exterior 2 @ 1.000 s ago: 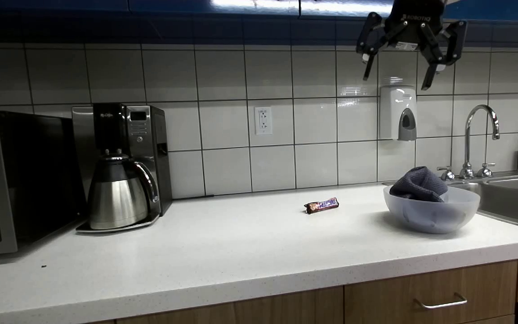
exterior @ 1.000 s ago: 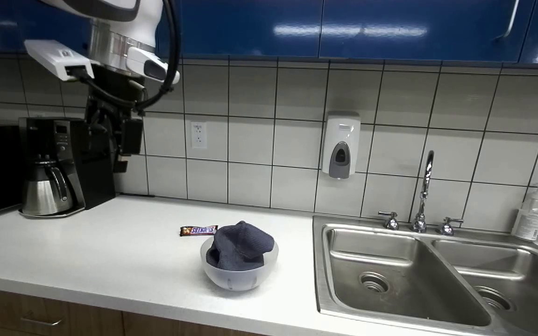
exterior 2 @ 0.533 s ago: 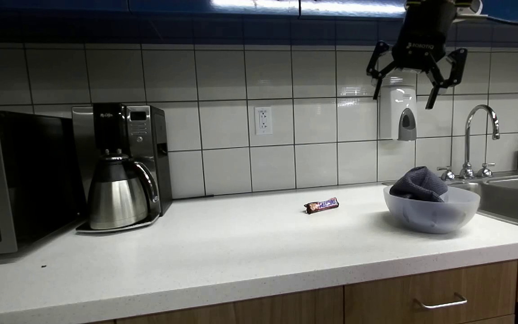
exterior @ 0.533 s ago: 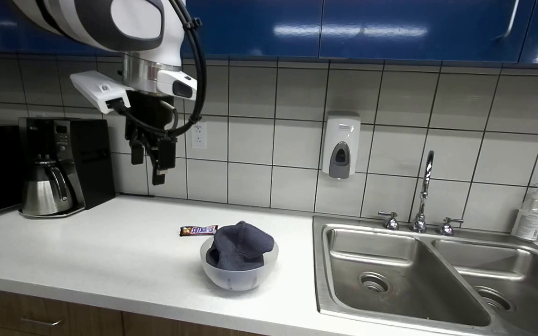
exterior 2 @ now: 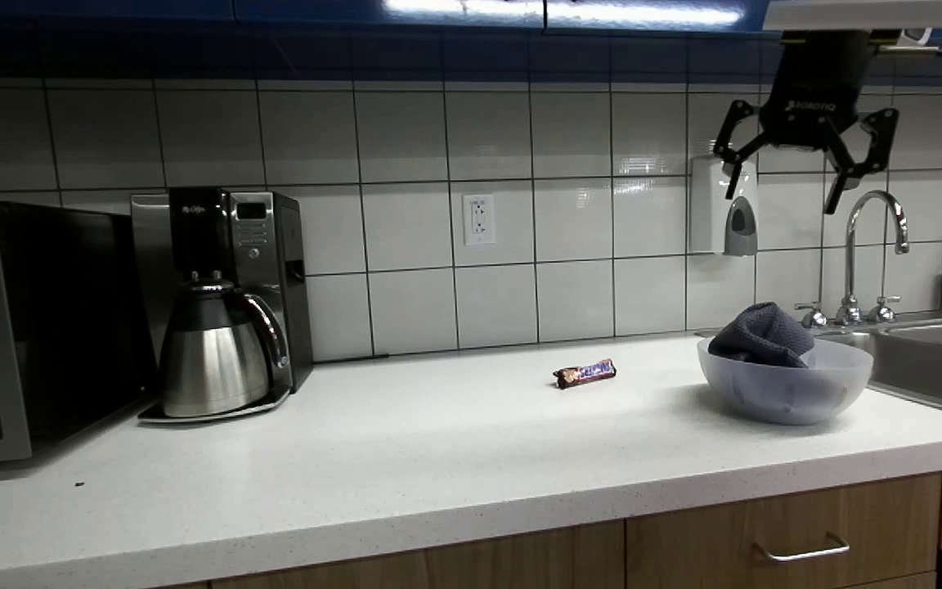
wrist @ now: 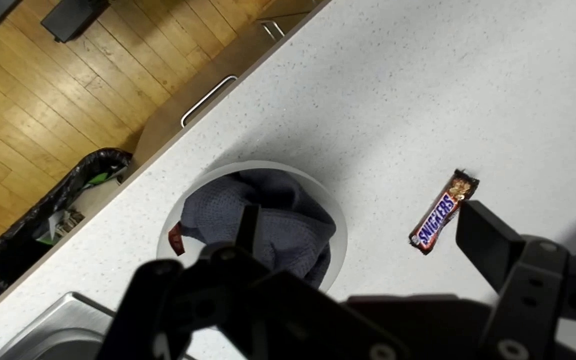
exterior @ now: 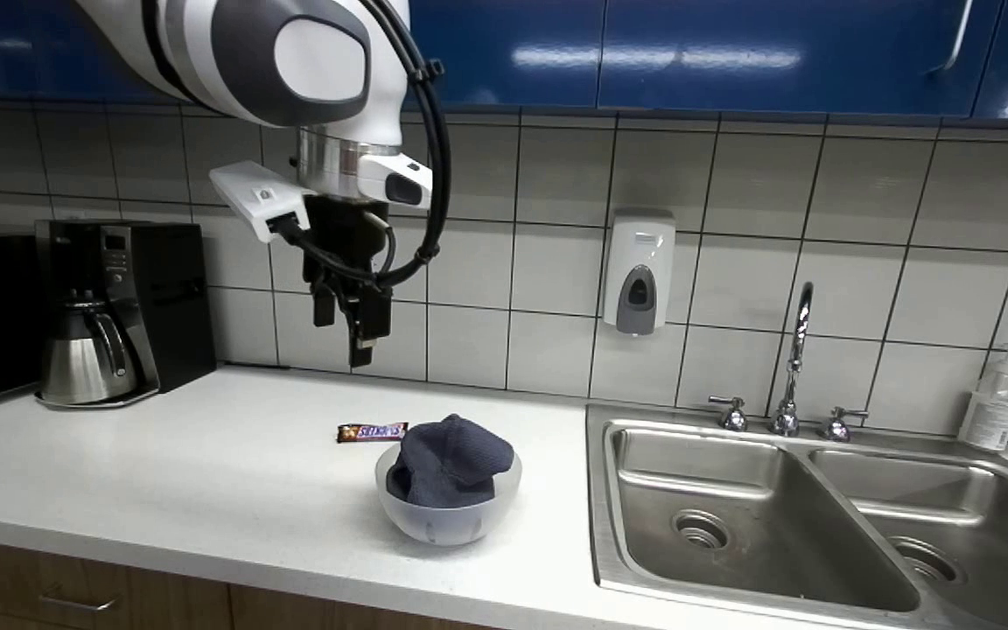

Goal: Pick up the gray towel from the clear bowl and put it on the kitchen counter

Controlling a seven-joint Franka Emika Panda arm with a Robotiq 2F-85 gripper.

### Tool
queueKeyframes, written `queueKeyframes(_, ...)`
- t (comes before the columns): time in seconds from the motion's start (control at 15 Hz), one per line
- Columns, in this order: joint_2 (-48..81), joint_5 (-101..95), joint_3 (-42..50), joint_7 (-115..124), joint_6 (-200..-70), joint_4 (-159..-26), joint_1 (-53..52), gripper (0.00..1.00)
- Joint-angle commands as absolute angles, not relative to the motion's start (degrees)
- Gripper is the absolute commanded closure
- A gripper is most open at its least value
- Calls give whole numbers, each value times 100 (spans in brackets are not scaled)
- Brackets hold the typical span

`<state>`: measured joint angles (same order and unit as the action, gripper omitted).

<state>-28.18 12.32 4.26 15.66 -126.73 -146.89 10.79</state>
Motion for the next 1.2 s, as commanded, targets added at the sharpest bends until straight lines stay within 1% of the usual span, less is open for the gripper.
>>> queueKeyframes(0.0, -2534, 1121, 606, 1547, -12876, -14589, 1209, 0)
queueKeyframes(0.53, -1797, 1192, 850, 1450, -13767, -14433, 1164, 0)
queueKeyframes(1.13, -685, 1291, 1012, 1319, -14386, -14077, 1113, 0)
